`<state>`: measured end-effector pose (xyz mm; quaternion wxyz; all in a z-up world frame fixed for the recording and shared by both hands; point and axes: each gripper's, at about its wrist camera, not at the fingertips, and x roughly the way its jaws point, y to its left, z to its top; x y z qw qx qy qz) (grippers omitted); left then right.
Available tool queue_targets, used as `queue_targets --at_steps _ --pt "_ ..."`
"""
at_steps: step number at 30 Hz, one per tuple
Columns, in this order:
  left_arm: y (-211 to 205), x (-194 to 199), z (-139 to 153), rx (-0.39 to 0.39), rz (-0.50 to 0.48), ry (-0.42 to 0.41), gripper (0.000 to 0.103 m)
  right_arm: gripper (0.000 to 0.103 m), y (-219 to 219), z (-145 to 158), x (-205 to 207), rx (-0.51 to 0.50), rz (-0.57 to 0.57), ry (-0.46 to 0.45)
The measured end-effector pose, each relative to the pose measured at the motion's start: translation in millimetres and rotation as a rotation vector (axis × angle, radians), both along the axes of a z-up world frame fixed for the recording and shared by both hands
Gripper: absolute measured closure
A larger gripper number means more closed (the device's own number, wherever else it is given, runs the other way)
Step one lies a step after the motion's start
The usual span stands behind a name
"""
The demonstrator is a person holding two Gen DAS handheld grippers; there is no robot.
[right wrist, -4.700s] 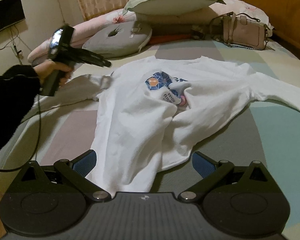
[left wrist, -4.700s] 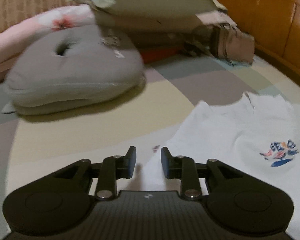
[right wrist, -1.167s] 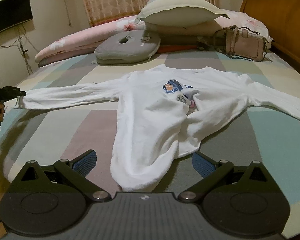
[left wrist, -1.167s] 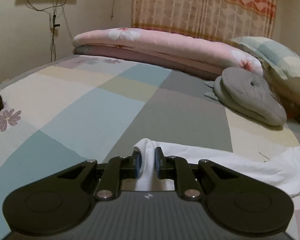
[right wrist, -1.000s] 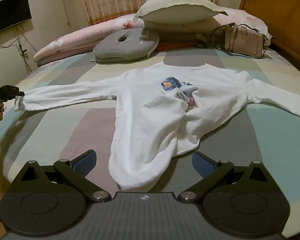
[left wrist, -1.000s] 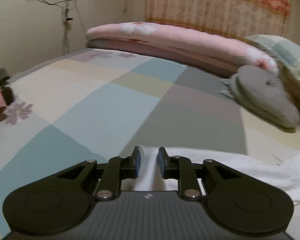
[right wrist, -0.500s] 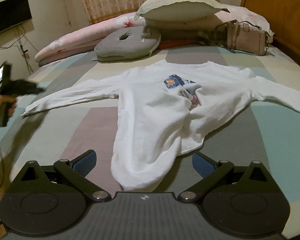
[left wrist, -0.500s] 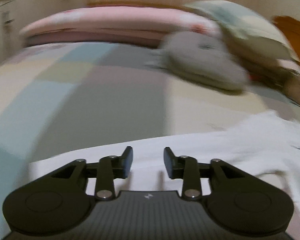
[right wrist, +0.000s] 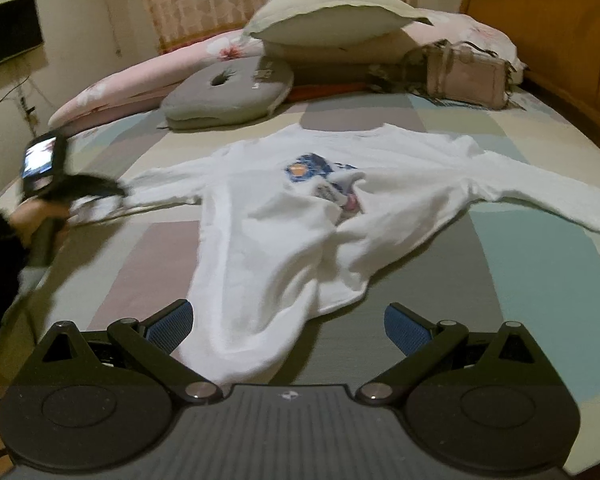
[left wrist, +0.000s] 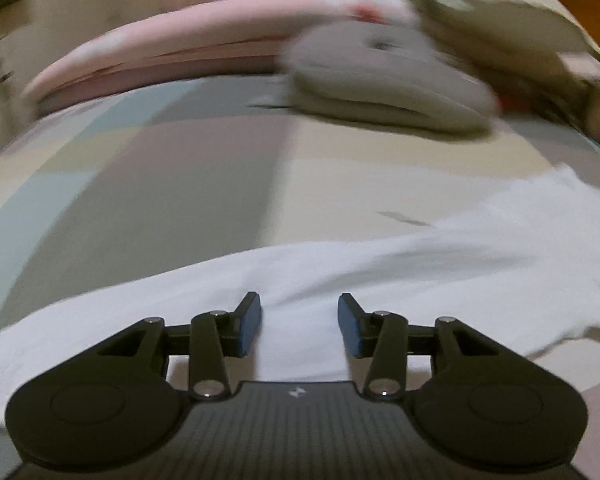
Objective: Fold clothes
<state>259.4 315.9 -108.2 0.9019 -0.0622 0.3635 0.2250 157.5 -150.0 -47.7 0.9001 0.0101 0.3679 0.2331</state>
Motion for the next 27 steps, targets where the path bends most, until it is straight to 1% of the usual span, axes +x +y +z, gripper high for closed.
queue_targets --at_steps 1,2,3,5,7,9,11,12,13,15,18,20,21,23,25,27 --pt "12 -10 0 -0.008 0.039 0.0 0.057 0.0 -2 -3 3 0.01 -0.006 0.01" --pt "27 -19 1 -0.038 0.085 -0.006 0.051 0.0 -3 -5 6 0.019 -0.011 0.022" --pt "41 -28 1 -0.066 0.13 -0.011 0.05 0.0 -4 -7 7 0.028 -0.013 0.03" --pt "56 -37 5 -0.065 0.213 0.004 0.05 0.0 -6 -10 8 0.042 -0.012 0.04" --pt "64 -44 6 -0.045 0.258 0.037 0.05 0.0 -7 -9 7 0.046 -0.012 0.036" --pt "65 -48 10 -0.086 0.278 0.052 0.051 0.0 -9 -8 5 0.046 -0.011 0.027" --pt "60 -44 19 -0.116 0.287 0.077 0.056 0.0 -11 -7 4 0.049 -0.013 0.026" --pt "55 -39 25 -0.125 0.258 0.069 0.055 0.0 -12 -8 4 0.049 -0.016 0.026" --pt "45 -35 30 -0.148 0.205 0.042 0.055 0.0 -12 -8 5 0.048 -0.018 0.026" --pt "27 -26 42 -0.208 0.104 -0.004 0.047 0.0 -11 -8 5 0.051 -0.015 0.029" --pt "-3 3 54 -0.363 -0.054 -0.082 0.041 0.0 -10 -7 3 0.047 -0.004 0.023" --pt "-18 30 53 -0.453 -0.117 -0.096 0.04 0.0 -10 -6 3 0.037 0.0 0.019" --pt "-26 39 49 -0.481 -0.143 -0.091 0.039 0.0 -11 -7 3 0.033 -0.003 0.018" --pt "-36 63 35 -0.522 -0.167 -0.058 0.039 0.0 -14 -8 4 0.028 -0.012 0.021" --pt "-35 83 21 -0.51 -0.127 -0.03 0.039 0.0 -19 -9 6 0.029 -0.025 0.024" --pt "-28 95 16 -0.469 -0.088 -0.058 0.042 0.0 -24 -10 8 0.031 -0.037 0.029"
